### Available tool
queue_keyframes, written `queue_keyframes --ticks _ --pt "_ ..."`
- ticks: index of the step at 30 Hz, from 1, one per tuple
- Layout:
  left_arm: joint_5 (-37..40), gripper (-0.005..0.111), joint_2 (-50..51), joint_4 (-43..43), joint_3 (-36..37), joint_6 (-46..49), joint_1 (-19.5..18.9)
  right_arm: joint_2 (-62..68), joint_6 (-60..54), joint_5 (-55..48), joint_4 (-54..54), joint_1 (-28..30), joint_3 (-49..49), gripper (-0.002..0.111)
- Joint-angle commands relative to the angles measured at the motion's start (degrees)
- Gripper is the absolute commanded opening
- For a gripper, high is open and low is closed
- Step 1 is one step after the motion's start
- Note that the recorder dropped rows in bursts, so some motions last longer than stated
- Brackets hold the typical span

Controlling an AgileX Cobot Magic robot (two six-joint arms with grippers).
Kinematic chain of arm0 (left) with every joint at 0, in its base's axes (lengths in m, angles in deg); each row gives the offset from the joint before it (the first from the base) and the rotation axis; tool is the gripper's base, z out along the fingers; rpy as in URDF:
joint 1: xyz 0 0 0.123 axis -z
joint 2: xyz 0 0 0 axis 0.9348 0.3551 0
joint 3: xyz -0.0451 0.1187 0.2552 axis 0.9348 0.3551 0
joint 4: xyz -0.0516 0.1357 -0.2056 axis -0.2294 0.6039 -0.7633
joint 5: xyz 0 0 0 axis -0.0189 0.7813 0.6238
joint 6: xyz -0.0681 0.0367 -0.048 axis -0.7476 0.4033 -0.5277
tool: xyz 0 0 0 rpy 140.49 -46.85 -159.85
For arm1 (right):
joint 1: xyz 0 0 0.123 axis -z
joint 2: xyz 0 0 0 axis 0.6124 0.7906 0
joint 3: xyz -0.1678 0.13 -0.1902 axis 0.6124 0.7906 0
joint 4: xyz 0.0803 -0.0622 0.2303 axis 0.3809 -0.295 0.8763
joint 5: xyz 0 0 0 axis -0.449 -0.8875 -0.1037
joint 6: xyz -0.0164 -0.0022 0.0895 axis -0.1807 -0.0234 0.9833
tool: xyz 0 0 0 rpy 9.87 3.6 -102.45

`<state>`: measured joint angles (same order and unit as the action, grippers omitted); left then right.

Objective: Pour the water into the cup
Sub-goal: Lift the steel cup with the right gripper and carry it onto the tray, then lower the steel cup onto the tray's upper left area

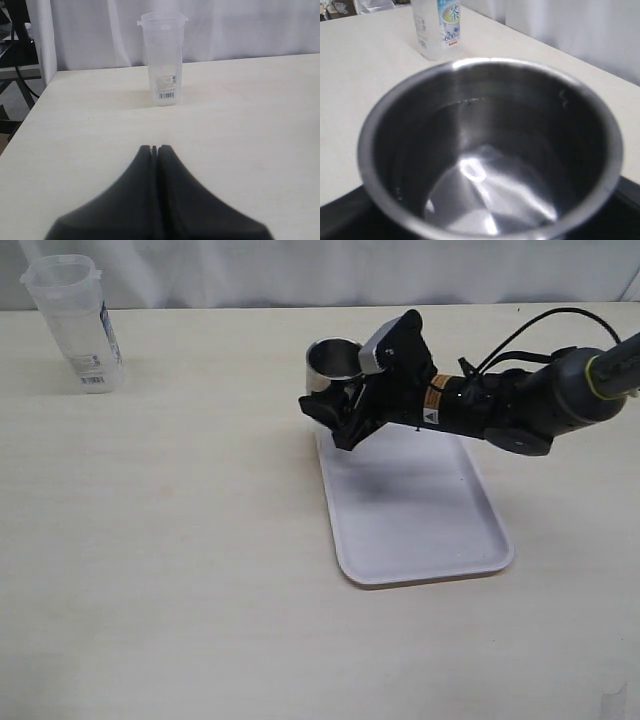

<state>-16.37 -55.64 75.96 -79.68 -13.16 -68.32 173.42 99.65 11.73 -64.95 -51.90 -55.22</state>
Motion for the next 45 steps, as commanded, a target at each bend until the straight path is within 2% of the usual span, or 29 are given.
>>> queue_keyframes --ticks 1,7,45 --pt "-0.2 0.000 -0.1 -0.1 0.2 -0.3 0.5 -1.5 0.1 2.1 -0.6 2.9 1.5 0.004" --pt "-0.2 0.000 -0.1 -0.1 0.2 -0.3 0.5 -1.5 0.1 2.1 -5.4 4.9 1.5 0.004" --pt "-0.2 0.000 -0.1 -0.1 0.2 -0.3 0.5 6.5 -4.0 2.3 -0.6 4.9 2.5 0.004"
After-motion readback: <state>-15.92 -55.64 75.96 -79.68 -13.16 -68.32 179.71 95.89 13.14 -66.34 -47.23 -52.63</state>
